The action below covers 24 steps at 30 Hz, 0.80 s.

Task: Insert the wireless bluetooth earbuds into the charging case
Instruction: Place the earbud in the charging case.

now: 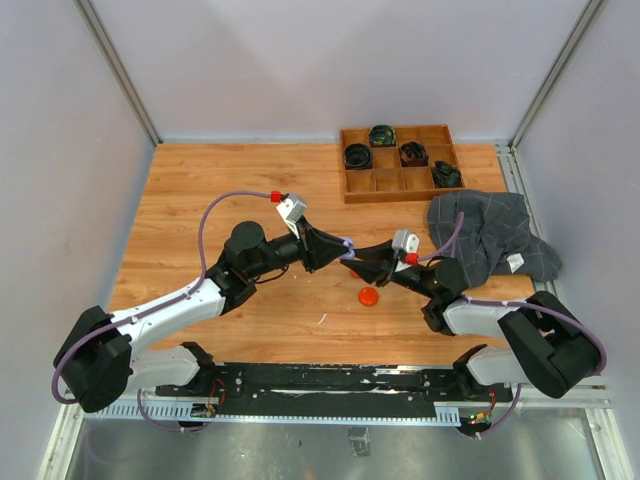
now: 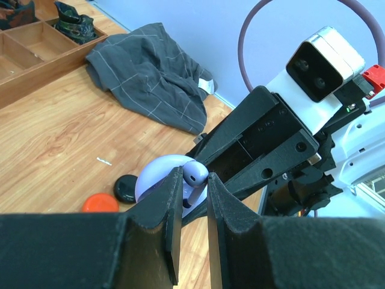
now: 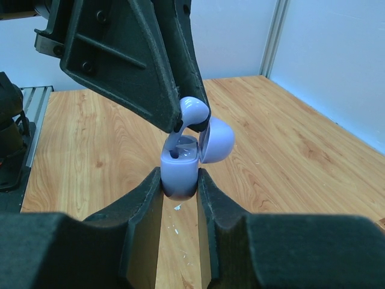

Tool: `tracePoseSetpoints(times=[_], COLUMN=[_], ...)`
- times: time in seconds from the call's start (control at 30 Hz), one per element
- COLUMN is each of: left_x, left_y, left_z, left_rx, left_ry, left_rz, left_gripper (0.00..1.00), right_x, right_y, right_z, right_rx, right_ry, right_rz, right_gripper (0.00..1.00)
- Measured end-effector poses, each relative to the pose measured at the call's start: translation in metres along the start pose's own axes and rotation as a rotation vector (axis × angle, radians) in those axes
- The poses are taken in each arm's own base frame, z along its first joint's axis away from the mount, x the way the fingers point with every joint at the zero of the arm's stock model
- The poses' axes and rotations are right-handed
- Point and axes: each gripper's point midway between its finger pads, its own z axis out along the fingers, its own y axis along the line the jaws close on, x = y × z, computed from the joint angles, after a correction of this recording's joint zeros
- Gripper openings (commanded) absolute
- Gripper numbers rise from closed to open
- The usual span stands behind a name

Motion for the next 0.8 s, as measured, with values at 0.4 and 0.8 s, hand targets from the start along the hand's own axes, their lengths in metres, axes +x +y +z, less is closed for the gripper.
tracePoseSetpoints(times=[0.4, 0.8], left_x=[0.0060, 0.0081], left_y=[0.0037, 0.0091], left_z=[-0.0030, -0.0056], left_rx=[-0.020, -0.059], left_ry=[-0.001, 0.030], left_rz=[-0.002, 0.013], left_gripper=[0.15, 0.33], right_x=[-0.0034, -0.0020], right_y=[0.0007, 0.0030], right_z=[-0.0022, -0.0024], right_rx=[0.007, -0.006], right_ry=[-0.007, -0.002], right_rz=[-0.005, -0.002], right_gripper=[0.13, 0.14])
